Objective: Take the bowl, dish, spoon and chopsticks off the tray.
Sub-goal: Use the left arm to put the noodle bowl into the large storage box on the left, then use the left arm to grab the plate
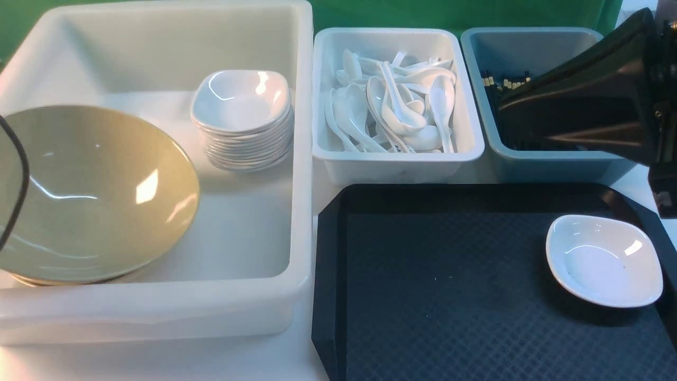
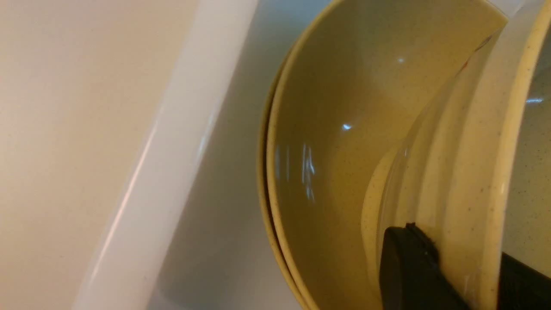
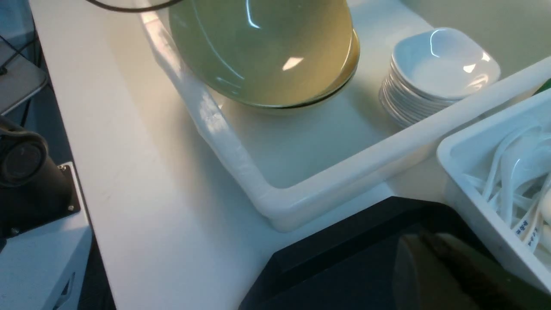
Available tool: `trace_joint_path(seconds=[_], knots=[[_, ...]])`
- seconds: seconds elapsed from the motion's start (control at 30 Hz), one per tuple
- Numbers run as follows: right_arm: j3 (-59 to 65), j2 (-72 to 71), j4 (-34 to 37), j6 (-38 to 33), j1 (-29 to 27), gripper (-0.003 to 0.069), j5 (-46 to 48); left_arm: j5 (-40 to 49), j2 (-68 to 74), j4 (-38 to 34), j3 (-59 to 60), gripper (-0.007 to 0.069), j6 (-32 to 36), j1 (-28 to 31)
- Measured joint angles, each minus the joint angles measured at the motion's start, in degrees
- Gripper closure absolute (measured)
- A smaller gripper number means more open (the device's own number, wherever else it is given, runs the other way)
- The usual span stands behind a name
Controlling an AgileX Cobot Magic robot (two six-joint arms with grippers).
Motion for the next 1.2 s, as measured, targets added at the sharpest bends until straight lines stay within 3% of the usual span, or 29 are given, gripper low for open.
trace_joint_path(seconds=[0.13, 0.43, 0.53, 0.7, 0.83, 0.9, 1.0, 1.13, 1.2], knots=[[-0.03, 0.0, 0.0, 0.0, 0.0, 0.0622, 0.76, -3.38, 1.7, 0.15, 0.38, 0.0507, 0.2, -0.26], [-0.03, 0.0, 0.0, 0.0, 0.0, 0.062, 3.06, -1.55, 5.27, 6.35, 0.33, 0.009, -2.22, -0.4], [-0.07, 0.0, 0.0, 0.0, 0.0, 0.062, 3.6, -0.37, 4.58, 8.58, -1.09, 0.0026, -3.98, -0.6], [0.15, 0.0, -0.06, -0.25, 0.0, 0.062, 3.86, 2.67, 1.23, 11.27, -6.2, 0.0027, -6.09, -3.53], [1.15, 0.84, -3.11, 0.47, 0.0, 0.062, 4.06, 7.84, -3.48, 12.63, -14.22, 0.0072, -7.87, -15.0], [1.52, 1.77, -6.7, 2.79, 0.0, 0.0618, 4.39, 9.27, -4.67, 12.76, -16.36, 0.0095, -8.64, -24.19], [1.67, 3.09, -15.64, 8.17, 0.05, 0.0617, 6.94, 9.54, -4.26, 14.96, -17.01, 0.0111, -12.19, -40.37], [1.73, 3.44, -31.81, 20.3, 0.05, 0.0615, 13.81, 6.87, 2.01, 23.89, -17.27, 0.0116, -19.96, -61.33], [2.17, 2.78, -36.1, 23.68, 0.05, 0.0614, 14.85, 5.15, 6.34, 27.19, -18.02, 0.0116, -22.43, -67.4]])
